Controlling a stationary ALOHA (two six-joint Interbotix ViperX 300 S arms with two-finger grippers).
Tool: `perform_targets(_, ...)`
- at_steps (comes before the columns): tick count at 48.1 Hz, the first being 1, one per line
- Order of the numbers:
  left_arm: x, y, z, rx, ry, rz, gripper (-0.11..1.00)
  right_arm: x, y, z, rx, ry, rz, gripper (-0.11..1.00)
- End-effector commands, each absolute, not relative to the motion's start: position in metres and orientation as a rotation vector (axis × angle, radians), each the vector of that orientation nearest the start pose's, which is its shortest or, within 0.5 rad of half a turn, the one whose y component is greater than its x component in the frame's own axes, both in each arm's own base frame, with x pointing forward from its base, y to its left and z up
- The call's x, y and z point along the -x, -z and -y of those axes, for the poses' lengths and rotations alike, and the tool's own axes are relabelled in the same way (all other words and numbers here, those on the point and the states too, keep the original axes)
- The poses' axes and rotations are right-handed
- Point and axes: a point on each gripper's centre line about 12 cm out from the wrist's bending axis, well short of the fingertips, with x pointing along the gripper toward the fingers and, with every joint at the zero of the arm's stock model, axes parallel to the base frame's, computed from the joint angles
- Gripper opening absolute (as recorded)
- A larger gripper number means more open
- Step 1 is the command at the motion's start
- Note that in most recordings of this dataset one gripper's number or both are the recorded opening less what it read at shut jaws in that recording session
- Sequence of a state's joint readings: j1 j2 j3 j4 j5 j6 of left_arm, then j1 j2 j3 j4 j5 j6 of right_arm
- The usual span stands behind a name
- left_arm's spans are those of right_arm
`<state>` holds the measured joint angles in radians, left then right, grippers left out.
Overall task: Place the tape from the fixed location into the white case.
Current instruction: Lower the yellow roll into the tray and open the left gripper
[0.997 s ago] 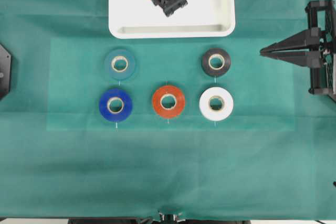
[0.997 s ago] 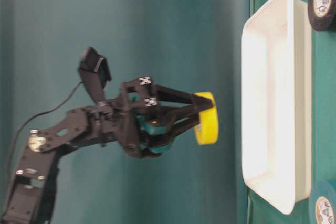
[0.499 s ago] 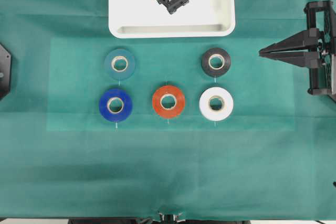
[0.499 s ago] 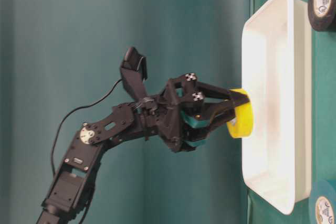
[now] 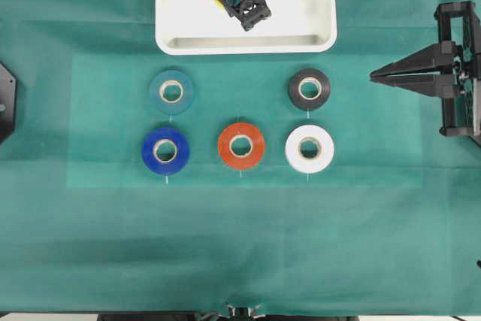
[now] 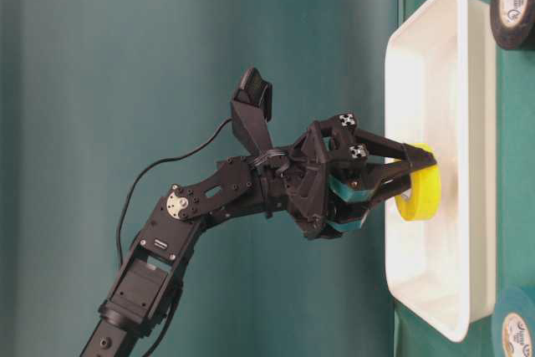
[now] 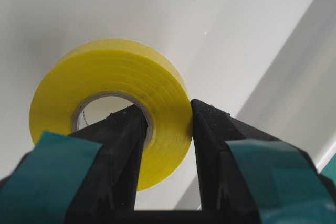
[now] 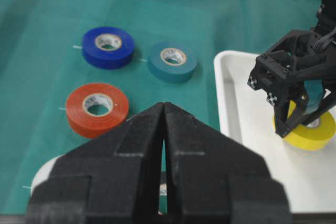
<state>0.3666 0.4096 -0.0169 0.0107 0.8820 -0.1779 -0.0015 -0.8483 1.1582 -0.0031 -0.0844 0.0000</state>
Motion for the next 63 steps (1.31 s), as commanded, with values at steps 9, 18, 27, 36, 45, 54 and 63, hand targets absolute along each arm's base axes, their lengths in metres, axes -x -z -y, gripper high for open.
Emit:
perform_targets(9, -0.457, -0.168, -0.175, 0.346, -0.409, -1.188, 0.24, -0.217, -0.256, 0.0, 0.001, 0.001, -0.215, 0.0)
perform_targets(18, -0.458, -0.168, -0.171, 0.338, -0.4, -1.194, 0.36, -0.217, -0.256, 0.0, 0.003, 0.001, -0.213, 0.0)
perform_targets(27, -0.457, -0.169, -0.171, 0.336, -0.398, -1.197, 0.9, -0.217, -0.256, 0.0, 0.001, 0.001, -0.212, 0.0)
perform_targets(36, -0.456, -0.17, -0.171, 0.34, -0.4, -1.196, 0.96, -0.217, -0.255, 0.0, 0.001, 0.001, -0.215, 0.0)
perform_targets(45, -0.454, -0.176, -0.17, 0.345, -0.401, -1.201, 0.96, -0.217, -0.255, 0.0, 0.003, 0.001, -0.216, 0.0)
perform_targets(54, -0.451, -0.201, -0.164, 0.341, -0.394, -1.182, 0.96, -0.217, -0.256, 0.0, 0.003, 0.001, -0.213, 0.0)
perform_targets(63, -0.447, -0.226, -0.153, 0.331, -0.378, -1.171, 0.96, -0.218, -0.257, 0.0, 0.001, 0.001, -0.212, 0.0)
